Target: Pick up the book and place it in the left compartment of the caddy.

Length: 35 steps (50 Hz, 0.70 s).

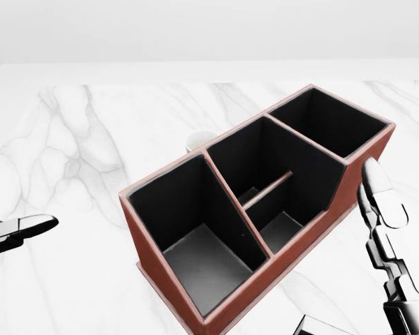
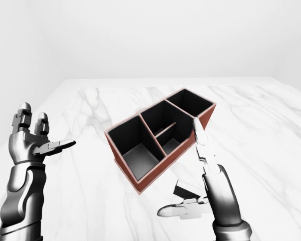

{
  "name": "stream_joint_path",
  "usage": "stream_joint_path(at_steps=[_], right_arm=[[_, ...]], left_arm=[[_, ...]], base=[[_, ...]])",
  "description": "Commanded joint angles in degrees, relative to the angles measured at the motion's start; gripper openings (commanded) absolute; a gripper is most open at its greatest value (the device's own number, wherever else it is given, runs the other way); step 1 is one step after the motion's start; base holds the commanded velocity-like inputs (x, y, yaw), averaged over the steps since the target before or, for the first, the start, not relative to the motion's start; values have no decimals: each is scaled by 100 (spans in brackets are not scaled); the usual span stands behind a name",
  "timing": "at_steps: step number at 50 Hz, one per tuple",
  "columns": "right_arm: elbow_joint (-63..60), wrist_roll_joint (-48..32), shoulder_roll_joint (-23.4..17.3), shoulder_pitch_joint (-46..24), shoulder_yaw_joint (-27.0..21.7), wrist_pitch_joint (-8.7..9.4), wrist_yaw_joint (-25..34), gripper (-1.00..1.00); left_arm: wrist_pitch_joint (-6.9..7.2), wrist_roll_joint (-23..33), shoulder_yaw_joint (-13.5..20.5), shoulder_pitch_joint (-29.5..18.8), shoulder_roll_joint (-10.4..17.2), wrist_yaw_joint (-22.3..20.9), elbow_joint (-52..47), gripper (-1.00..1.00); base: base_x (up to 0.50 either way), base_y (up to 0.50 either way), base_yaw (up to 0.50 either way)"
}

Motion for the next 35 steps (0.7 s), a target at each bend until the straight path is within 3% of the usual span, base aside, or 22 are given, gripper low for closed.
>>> stream_joint_path(at_steps=[1,5,10,35], right_arm=[[-229,-794,1089,44,-1704,0,2041,100],[-66,-1045,1386,-31,-1835,0,2342,100],[-12,-1242,1466,-144,-1897,0,2342,100],[927,-1747,1288,-233,-1948,0,2342,100]], left_arm=[[0,67,-33,30,-37,3,-28,100],[0,60,-24,8,-30,5,29,100],[0,42,-12,26,-25,8,-30,100],[0,57,-17,11,-28,14,8,100]], base=[[0,0,0],[0,0,0],[0,0,0],[0,0,0]])
